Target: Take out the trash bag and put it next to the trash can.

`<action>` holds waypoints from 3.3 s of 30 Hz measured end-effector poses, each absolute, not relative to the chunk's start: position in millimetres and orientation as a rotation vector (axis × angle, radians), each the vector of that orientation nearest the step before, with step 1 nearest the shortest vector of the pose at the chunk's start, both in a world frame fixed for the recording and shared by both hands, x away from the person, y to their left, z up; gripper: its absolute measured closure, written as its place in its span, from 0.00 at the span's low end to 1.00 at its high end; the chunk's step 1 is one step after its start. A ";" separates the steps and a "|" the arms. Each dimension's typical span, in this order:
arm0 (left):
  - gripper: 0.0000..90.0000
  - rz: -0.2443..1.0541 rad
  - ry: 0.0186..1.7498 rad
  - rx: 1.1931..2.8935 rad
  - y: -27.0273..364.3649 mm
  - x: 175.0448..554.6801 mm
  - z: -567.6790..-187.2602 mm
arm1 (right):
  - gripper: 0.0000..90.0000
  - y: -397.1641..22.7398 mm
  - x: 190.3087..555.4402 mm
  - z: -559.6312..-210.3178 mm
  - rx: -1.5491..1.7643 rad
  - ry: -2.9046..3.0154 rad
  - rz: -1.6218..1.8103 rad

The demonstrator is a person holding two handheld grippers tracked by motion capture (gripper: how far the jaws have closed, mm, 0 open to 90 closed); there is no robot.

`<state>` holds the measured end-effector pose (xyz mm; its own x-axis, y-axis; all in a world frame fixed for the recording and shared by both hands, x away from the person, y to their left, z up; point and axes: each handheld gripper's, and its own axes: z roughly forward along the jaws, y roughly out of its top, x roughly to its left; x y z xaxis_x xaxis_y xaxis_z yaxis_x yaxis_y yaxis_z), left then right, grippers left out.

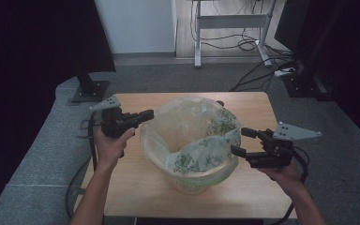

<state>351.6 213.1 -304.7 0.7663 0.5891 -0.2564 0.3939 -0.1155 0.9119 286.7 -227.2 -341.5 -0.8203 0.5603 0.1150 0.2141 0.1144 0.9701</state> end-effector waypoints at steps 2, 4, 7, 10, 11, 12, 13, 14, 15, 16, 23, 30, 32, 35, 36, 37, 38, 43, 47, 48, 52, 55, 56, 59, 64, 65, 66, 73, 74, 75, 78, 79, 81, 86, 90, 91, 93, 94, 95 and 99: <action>1.00 0.198 0.776 1.736 214.4 352.0 -304.9 | 0.28 -220.9 288.4 -341.9 0.753 2.127 1.734; 1.00 0.199 0.778 1.734 216.1 352.4 -305.1 | 0.36 -215.7 289.0 -342.8 0.746 2.130 1.701; 1.00 0.199 0.780 1.732 218.5 352.4 -306.0 | 0.63 -210.7 287.2 -344.7 0.735 2.120 1.627; 1.00 0.199 0.782 1.730 220.5 352.0 -306.8 | 0.86 -207.8 285.8 -345.1 0.731 2.116 1.596; 1.00 0.199 0.783 1.728 220.8 351.7 -306.9 | 0.91 -207.3 285.9 -344.5 0.732 2.122 1.597; 1.00 0.199 0.784 1.727 221.1 351.3 -306.9 | 0.95 -206.6 286.1 -343.8 0.734 2.123 1.597; 1.00 0.200 0.783 1.727 221.4 351.1 -306.8 | 0.98 -206.1 286.4 -342.5 0.739 2.120 1.598; 1.00 0.199 0.782 1.727 221.7 351.0 -306.5 | 0.98 -205.9 286.5 -340.6 0.744 2.111 1.614; 1.00 0.201 0.781 1.728 221.8 350.9 -306.3 | 0.99 -205.8 286.5 -337.9 0.743 2.100 1.629; 1.00 0.200 0.781 1.727 221.7 351.0 -306.2 | 0.99 -205.3 286.7 -334.8 0.742 2.082 1.639; 1.00 0.183 0.773 1.725 217.7 352.6 -307.5 | 0.99 -200.8 295.7 -321.4 0.756 2.062 1.695; 1.00 0.178 0.769 1.726 215.2 352.9 -307.6 | 0.99 -197.4 303.6 -321.4 0.809 2.054 1.741; 1.00 0.176 0.766 1.727 214.8 352.6 -307.6 | 0.99 -195.5 304.1 -322.1 0.807 2.065 1.736; 1.00 0.172 0.766 1.723 213.2 352.4 -307.8 | 0.99 -192.0 306.7 -324.3 0.814 2.090 1.719; 1.00 0.171 0.765 1.724 212.5 352.3 -308.0 | 0.99 -190.1 308.0 -325.4 0.818 2.098 1.714; 1.00 0.172 0.764 1.726 211.9 352.2 -308.2 | 0.99 -188.3 309.1 -326.1 0.815 2.113 1.699; 1.00 0.169 0.764 1.726 211.2 352.0 -308.5 | 0.99 -186.4 309.9 -326.6 0.813 2.122 1.685; 1.00 0.164 0.762 1.726 210.1 352.9 -310.0 | 0.99 -179.8 314.8 -326.2 0.810 2.185 1.632; 1.00 0.162 0.763 1.725 210.3 353.3 -310.9 | 0.99 -178.6 317.0 -329.1 0.815 2.204 1.624; 1.00 0.163 0.763 1.726 210.5 353.2 -311.0 | 0.98 -179.3 316.3 -329.1 0.815 2.199 1.631; 1.00 0.164 0.764 1.721 211.8 352.9 -310.9 | 0.75 -186.6 308.4 -325.8 0.805 2.144 1.703; 1.00 0.165 0.764 1.717 213.1 352.0 -310.9 | 0.61 -201.5 294.3 -323.3 0.804 2.098 1.748; 1.00 0.164 0.765 1.717 213.6 351.6 -311.0 | 0.59 -206.9 288.8 -324.0 0.807 2.086 1.749; 1.00 0.165 0.765 1.712 214.6 351.3 -311.2 | 0.52 -221.7 274.1 -330.7 0.822 2.066 1.761; 1.00 0.167 0.764 1.715 214.0 350.8 -311.5 | 0.42 -229.0 260.1 -346.6 0.815 2.078 1.752; 1.00 0.167 0.764 1.715 213.9 350.7 -311.5 | 0.41 -228.3 259.8 -349.3 0.809 2.084 1.750; 1.00 0.167 0.764 1.715 213.9 350.8 -311.5 | 0.40 -226.8 260.2 -351.8 0.815 2.090 1.747; 1.00 0.166 0.762 1.714 214.4 351.2 -311.9 | 0.56 -220.7 263.6 -351.5 0.811 2.062 1.682; 1.00 0.165 0.762 1.714 214.6 351.5 -312.1 | 0.63 -220.3 262.9 -350.1 0.798 2.060 1.660; 1.00 0.165 0.762 1.715 214.6 351.7 -312.3 | 0.66 -219.9 262.5 -348.6 0.791 2.065 1.647; 1.00 0.161 0.762 1.715 214.5 351.4 -312.9 | 0.79 -218.3 262.3 -344.9 0.790 2.081 1.608; 1.00 0.163 0.762 1.715 214.4 351.1 -313.0 | 0.84 -218.2 262.9 -343.6 0.788 2.093 1.601; 1.00 0.163 0.762 1.714 214.5 350.6 -313.2 | 0.94 -217.7 264.3 -341.3 0.795 2.109 1.584; 1.00 0.161 0.764 1.710 215.2 350.6 -312.9 | 0.99 -213.8 270.0 -339.1 0.797 2.142 1.586; 1.00 0.160 0.762 1.711 214.7 351.1 -313.0 | 0.99 -207.1 277.5 -338.2 0.792 2.158 1.586; 1.00 0.160 0.762 1.713 214.6 351.1 -313.0 | 0.97 -205.4 279.5 -337.7 0.788 2.158 1.588; 1.00 0.160 0.761 1.713 214.6 351.3 -313.2 | 0.84 -206.3 285.6 -334.6 0.780 2.140 1.619; 1.00 0.160 0.762 1.714 214.8 351.6 -313.3 | 0.80 -208.1 290.4 -332.3 0.788 2.123 1.632; 1.00 0.160 0.762 1.712 214.9 351.6 -313.2 | 0.74 -210.2 295.6 -330.2 0.793 2.104 1.645; 1.00 0.161 0.761 1.712 215.1 351.7 -312.7 | 0.53 -218.0 321.0 -327.7 0.799 2.073 1.669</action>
